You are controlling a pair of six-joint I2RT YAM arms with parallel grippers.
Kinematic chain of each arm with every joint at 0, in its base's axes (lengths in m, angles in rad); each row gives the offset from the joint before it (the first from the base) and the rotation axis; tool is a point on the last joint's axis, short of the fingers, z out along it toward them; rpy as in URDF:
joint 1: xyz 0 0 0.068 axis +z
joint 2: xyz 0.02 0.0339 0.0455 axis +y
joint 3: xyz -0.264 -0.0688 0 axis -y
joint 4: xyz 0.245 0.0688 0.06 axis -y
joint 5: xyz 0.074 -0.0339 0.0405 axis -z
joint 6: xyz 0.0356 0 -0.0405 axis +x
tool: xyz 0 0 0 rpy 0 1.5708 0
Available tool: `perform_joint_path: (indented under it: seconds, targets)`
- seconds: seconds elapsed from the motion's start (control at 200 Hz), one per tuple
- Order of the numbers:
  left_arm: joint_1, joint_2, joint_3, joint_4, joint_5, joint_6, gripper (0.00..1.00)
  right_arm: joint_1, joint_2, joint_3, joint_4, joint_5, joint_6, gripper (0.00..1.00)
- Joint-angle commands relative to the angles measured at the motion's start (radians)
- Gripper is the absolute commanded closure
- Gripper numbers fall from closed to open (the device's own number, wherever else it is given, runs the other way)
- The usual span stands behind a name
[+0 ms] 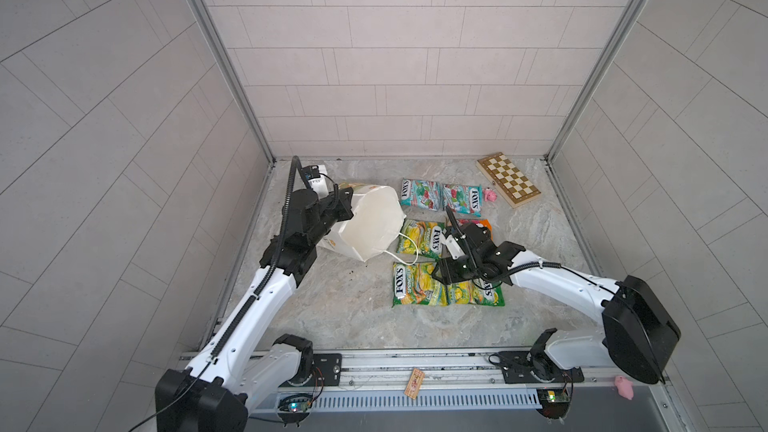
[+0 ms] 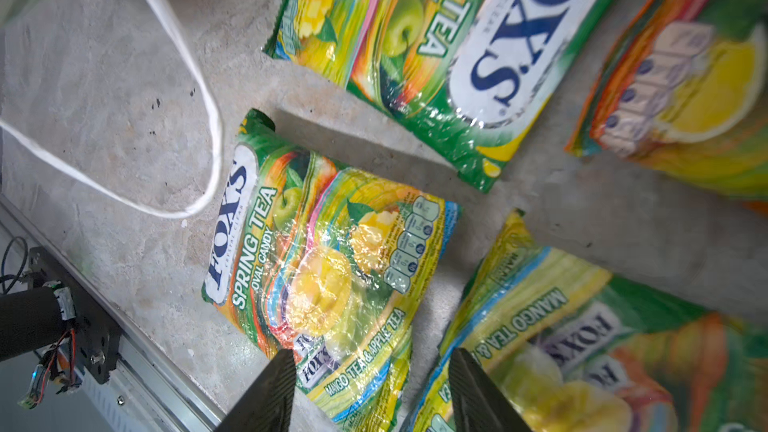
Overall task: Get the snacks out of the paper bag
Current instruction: 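Open the right gripper and release the green packet on the table, then release the bag rim with the left gripper while the right gripper lifts away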
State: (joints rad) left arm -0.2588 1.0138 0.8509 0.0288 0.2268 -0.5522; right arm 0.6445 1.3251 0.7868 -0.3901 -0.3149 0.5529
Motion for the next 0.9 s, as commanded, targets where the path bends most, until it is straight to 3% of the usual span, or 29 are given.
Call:
perform_joint_path:
  seconds: [0.0, 0.125, 0.58, 0.896]
  targets:
    - [0.006, -0.012, 0.036, 0.025, 0.043, -0.019, 1.0, -0.012, -0.057, 0.01, -0.047, 0.108, 0.003, 0.39]
    - [0.007, -0.011, 0.052, 0.05, 0.111, -0.041, 1.0, -0.044, -0.112, -0.019, -0.047, 0.143, 0.004, 0.39]
    - [-0.051, 0.082, 0.218, 0.004, 0.119, -0.141, 1.0, -0.279, -0.283, -0.125, -0.077, 0.095, -0.022, 0.39]
    - [-0.103, 0.136, 0.273, 0.003, 0.117, -0.203, 1.0, -0.341, -0.316, -0.138, -0.105, 0.063, -0.044, 0.39]
